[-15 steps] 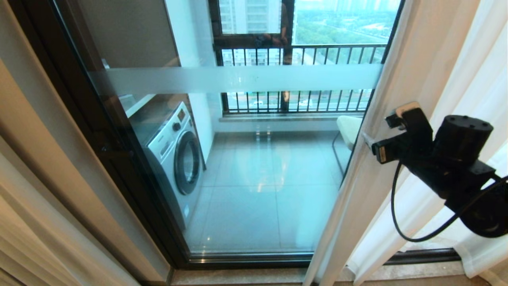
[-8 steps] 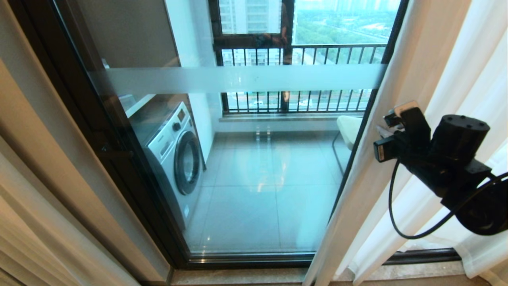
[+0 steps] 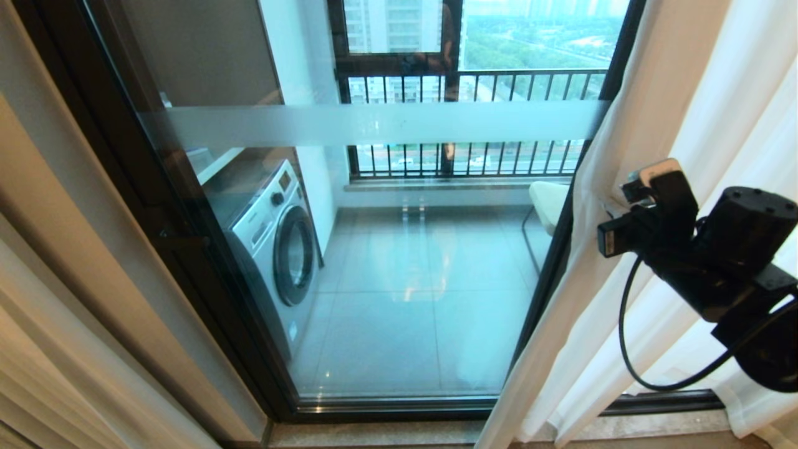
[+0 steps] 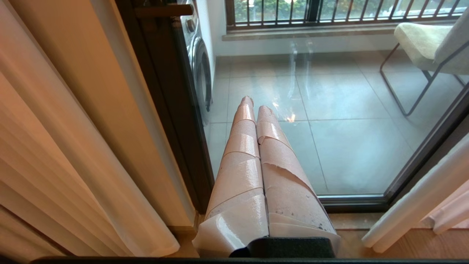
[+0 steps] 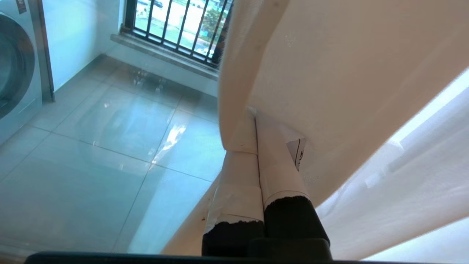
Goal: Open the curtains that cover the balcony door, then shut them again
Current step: Pull the inner curtains open on both sides
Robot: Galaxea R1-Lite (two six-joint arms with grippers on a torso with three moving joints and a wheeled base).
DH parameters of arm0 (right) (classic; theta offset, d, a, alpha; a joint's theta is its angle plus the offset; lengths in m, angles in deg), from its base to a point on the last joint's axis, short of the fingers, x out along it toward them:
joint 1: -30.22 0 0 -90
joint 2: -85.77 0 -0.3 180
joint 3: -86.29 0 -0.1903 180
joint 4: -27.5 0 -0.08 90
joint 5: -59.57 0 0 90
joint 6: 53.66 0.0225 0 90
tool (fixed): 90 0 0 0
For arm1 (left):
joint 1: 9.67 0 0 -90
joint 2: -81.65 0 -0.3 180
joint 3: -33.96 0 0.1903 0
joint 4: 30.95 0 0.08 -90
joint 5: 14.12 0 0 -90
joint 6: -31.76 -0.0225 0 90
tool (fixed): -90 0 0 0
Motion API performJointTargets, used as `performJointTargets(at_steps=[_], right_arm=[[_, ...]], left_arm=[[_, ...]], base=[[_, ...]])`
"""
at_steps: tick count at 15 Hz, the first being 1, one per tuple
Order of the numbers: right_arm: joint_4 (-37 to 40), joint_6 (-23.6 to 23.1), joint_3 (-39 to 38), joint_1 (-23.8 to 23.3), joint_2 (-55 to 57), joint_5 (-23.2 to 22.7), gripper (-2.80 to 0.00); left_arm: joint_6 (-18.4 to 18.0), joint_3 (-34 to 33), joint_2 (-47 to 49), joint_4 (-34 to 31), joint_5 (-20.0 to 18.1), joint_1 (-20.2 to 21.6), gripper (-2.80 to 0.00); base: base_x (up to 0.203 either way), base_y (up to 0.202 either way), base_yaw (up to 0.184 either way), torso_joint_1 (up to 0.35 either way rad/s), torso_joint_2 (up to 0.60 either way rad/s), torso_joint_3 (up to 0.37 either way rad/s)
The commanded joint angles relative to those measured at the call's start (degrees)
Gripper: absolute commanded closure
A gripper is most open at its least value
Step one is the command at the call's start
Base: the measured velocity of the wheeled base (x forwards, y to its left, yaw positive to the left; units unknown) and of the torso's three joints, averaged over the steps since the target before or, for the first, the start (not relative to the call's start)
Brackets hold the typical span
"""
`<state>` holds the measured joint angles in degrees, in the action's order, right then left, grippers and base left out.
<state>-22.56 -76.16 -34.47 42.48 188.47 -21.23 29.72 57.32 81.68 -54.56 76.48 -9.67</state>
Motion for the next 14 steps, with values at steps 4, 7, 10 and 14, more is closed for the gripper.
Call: performJointTargets(at_steps=[4, 7, 10, 14], right_arm=[[-0.84, 1.37, -4.68, 0.09, -4.41, -0.15, 0.00], [-0.77, 3.31, -6.88, -0.04, -7.02, -5.41, 0.00], [-0.84, 3.52, -6.30, -0.05, -7.45, -5.74, 0.00], [-2.67, 7.88, -6.27, -0.22, -6.82, -7.35, 0.00]], left_arm=[[0.02, 0.00, -0.02, 0.03, 0.02, 0.00, 0.00], [0.02, 0.00, -0.02, -0.02, 0.02, 0.00, 0.00], [0.02, 0.00, -0.01, -0.02, 0.02, 0.00, 0.00], [0.01, 0.00, -0.02, -0.02, 0.02, 0.00, 0.00]], base=[[0.000, 0.000, 0.000, 0.000, 0.00, 0.000], [0.000, 0.000, 0.000, 0.000, 0.00, 0.000], [0.000, 0.000, 0.000, 0.000, 0.00, 0.000], [0.000, 0.000, 0.000, 0.000, 0.00, 0.000]])
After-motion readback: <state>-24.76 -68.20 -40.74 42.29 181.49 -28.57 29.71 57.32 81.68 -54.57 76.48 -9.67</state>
